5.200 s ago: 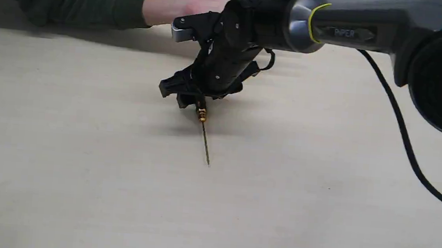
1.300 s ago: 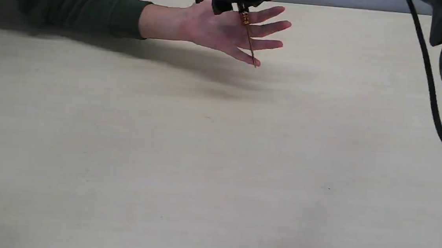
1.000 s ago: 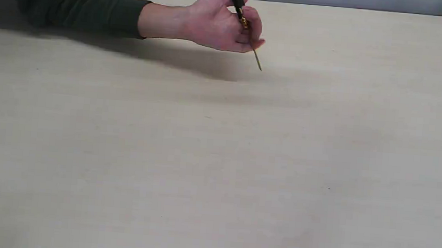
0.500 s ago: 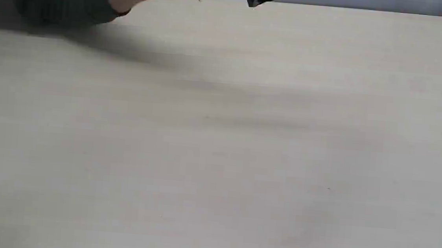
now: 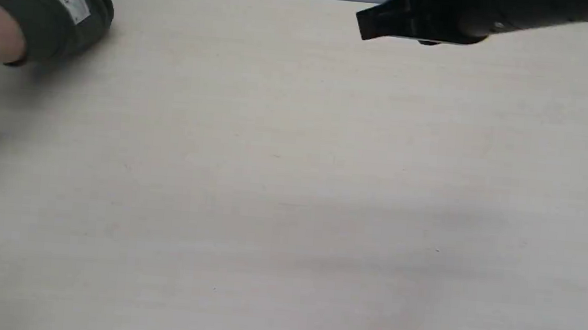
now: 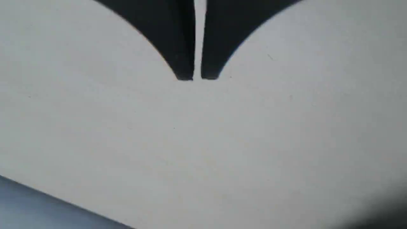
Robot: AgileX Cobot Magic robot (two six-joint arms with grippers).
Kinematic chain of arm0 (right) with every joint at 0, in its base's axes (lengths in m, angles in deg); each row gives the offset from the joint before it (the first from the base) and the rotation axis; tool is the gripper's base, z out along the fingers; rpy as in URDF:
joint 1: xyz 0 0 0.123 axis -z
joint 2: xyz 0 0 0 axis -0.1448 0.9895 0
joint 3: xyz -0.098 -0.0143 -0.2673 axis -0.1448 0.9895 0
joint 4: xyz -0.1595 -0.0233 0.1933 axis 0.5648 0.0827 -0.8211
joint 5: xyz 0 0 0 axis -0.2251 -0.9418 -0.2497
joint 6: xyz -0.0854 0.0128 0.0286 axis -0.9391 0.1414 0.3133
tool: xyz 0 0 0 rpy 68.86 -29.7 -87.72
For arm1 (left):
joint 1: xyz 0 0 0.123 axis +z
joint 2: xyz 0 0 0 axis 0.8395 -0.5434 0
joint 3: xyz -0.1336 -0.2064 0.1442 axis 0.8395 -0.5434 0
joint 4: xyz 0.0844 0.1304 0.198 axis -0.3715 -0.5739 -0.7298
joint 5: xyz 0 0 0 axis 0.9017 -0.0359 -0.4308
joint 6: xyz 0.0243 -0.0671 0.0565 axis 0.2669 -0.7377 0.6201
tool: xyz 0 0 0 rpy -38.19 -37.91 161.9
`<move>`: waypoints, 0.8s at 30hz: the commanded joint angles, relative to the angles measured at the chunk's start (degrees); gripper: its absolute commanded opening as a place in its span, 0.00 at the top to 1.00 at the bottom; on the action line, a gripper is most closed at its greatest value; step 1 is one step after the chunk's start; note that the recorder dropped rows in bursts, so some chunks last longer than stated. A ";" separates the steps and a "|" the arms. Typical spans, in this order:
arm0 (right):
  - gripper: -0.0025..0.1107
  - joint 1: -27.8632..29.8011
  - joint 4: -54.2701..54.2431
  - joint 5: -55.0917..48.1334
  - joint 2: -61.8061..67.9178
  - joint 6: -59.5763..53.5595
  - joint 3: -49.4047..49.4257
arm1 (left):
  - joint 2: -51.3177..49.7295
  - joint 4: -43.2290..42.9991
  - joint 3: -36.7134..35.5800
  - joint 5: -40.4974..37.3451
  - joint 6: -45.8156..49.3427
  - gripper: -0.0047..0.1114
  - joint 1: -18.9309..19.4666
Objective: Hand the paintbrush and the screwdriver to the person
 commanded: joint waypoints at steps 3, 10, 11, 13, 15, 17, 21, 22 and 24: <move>0.94 0.17 -4.65 8.89 -14.56 -0.06 12.27 | 0.14 0.22 -0.12 0.57 -0.12 0.96 -0.27; 0.94 -0.05 -7.07 13.85 -29.69 -0.06 23.78 | 0.14 0.22 -0.12 0.57 -0.12 0.96 -0.27; 0.94 -0.05 -7.07 14.30 -31.57 -0.06 25.31 | 0.14 0.22 -0.12 0.57 -0.12 0.96 -0.27; 0.94 -0.05 -7.07 15.82 -34.74 -0.06 28.20 | 0.14 0.22 -0.12 0.57 -0.12 0.96 -0.27; 0.94 -0.05 -7.07 17.85 -38.27 -0.06 31.15 | 0.14 0.22 -0.12 0.57 -0.12 0.96 -0.27; 0.94 -0.05 -7.66 20.48 -42.39 -0.06 34.47 | 0.14 0.22 -0.12 0.57 -0.12 0.96 -0.27; 0.94 -0.05 -8.61 27.08 -49.89 -0.06 40.78 | 0.14 0.22 -0.12 0.57 -0.12 0.96 -0.27; 0.94 -0.05 -8.61 28.64 -52.26 -0.06 42.15 | 0.14 0.22 -0.12 0.57 -0.12 0.96 -0.27; 0.94 -0.05 -8.61 29.38 -55.15 -0.06 44.14 | 0.14 0.22 -0.12 0.57 -0.12 0.96 -0.27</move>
